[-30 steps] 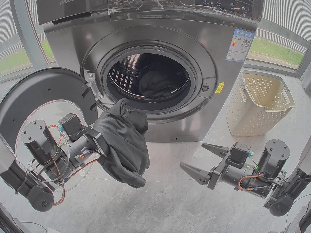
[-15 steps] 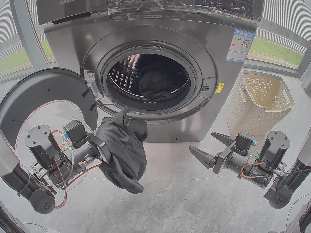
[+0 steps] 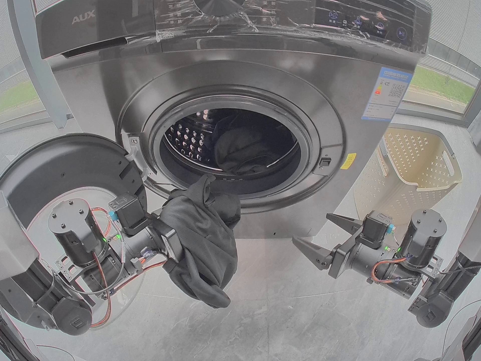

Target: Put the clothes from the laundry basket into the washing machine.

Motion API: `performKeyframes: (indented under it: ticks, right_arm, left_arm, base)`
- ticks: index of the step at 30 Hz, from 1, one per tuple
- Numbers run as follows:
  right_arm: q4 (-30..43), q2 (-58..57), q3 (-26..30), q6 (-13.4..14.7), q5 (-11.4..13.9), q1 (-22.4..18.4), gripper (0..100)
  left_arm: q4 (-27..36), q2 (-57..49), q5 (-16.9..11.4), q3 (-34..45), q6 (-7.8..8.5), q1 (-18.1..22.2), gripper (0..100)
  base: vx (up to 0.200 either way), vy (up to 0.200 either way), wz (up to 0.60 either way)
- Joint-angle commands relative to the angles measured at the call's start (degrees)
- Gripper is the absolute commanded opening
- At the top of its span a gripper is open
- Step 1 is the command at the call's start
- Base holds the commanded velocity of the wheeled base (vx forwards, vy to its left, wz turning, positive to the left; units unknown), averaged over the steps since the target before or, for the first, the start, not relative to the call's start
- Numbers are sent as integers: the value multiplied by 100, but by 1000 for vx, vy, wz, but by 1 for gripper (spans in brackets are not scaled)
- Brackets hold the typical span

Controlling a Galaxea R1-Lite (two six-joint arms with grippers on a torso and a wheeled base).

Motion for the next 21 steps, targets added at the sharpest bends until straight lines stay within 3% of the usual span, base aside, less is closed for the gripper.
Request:
performKeyframes:
  ticks: [1,5,21]
  right_arm:
    - [-3,26,50,-1,6,79,100]
    - [-3,26,77,-1,6,132,100]
    - [-3,105,209,-1,6,343,100]
  left_arm:
    - [-1,65,3,-3,0,-70,0]
    - [-1,100,12,15,0,-202,0]
    - [-10,302,20,-12,9,-237,0]
  base:
    - [200,0,0]
    - [200,0,0]
    - [0,0,0]
